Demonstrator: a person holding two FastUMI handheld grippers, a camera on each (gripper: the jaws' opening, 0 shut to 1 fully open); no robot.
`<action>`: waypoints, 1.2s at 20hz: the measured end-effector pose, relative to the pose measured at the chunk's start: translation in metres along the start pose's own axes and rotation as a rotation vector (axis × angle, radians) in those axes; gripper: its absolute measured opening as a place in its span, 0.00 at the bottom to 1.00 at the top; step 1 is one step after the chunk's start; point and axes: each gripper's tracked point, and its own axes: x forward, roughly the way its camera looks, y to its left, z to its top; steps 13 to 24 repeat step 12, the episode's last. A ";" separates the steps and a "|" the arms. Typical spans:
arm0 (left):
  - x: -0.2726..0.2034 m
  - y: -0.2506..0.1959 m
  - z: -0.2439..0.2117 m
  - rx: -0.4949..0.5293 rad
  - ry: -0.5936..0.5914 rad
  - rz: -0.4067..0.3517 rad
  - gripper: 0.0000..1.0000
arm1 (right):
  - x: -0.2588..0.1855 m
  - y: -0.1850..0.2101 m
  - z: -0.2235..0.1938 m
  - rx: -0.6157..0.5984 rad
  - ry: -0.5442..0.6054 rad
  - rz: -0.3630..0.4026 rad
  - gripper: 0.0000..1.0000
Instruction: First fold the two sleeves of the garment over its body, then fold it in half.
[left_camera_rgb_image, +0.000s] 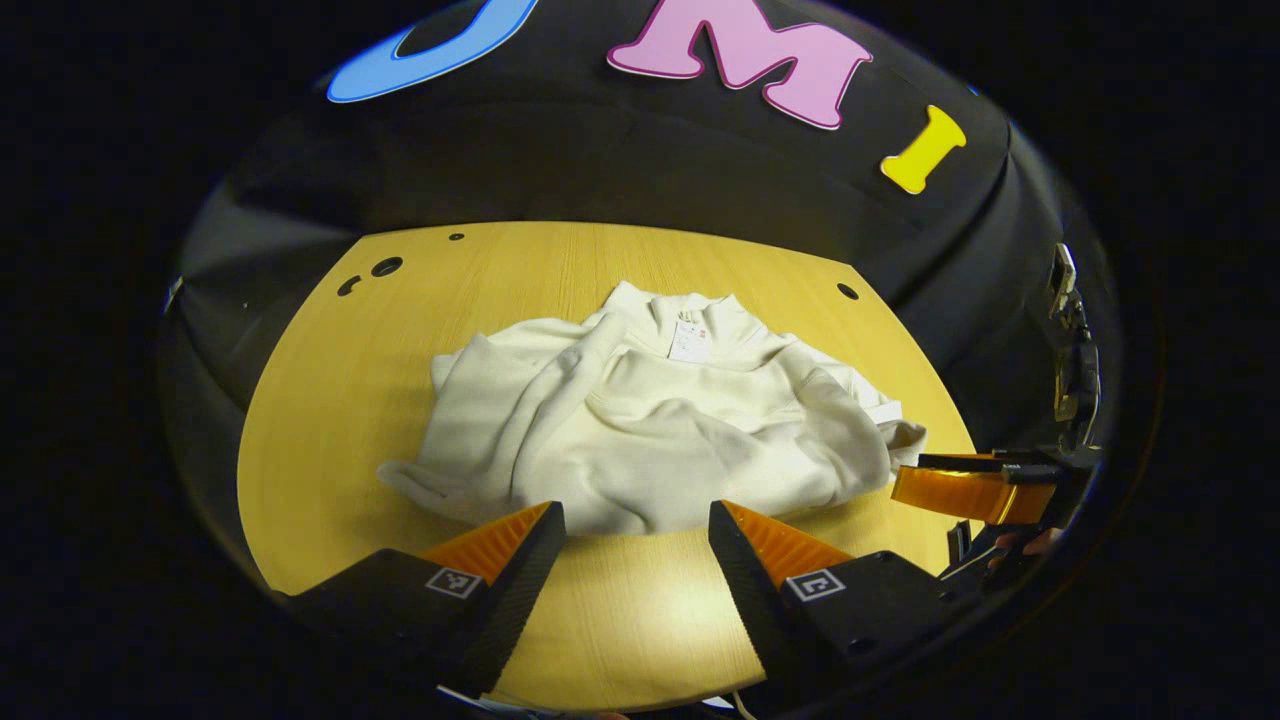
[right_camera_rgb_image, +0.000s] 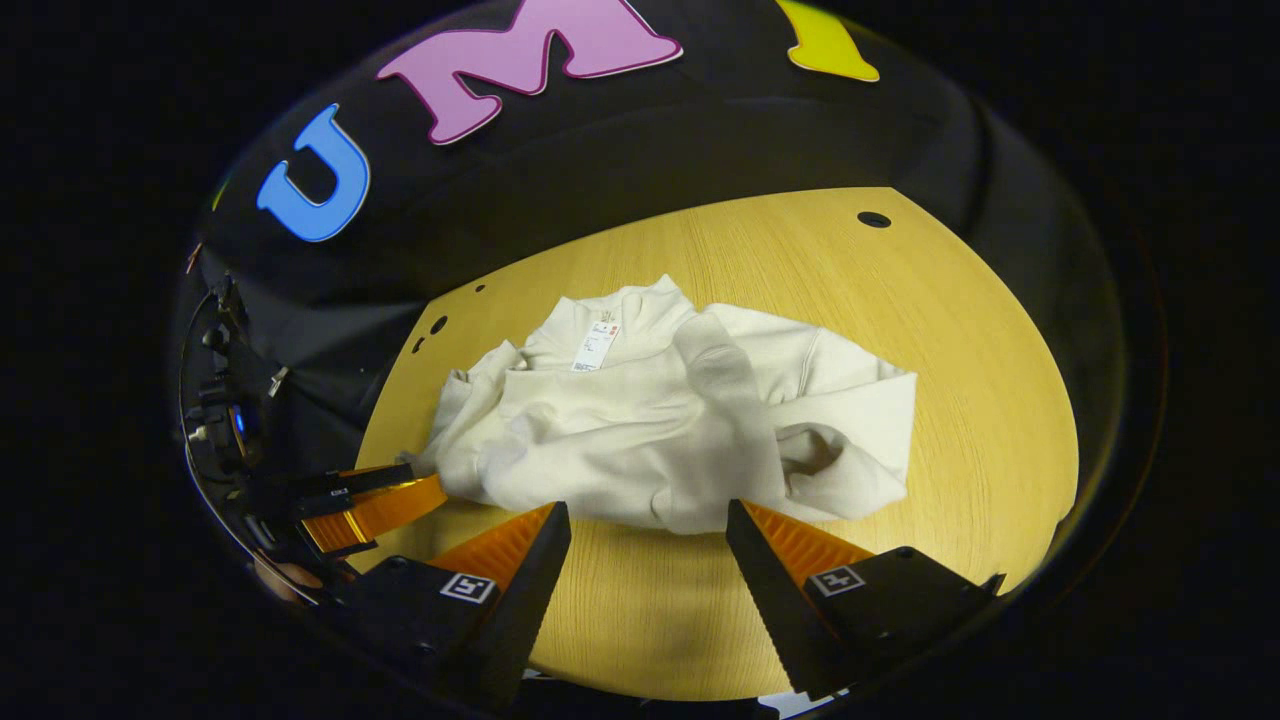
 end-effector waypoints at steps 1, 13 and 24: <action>-0.006 -0.002 -0.004 -0.004 -0.005 -0.005 0.95 | -0.005 0.001 -0.005 -0.017 -0.002 0.001 0.97; -0.045 0.002 -0.047 -0.019 -0.032 -0.004 0.95 | -0.035 0.009 -0.050 -0.066 0.003 -0.013 0.98; -0.045 0.002 -0.047 -0.019 -0.032 -0.004 0.95 | -0.035 0.009 -0.050 -0.066 0.003 -0.013 0.98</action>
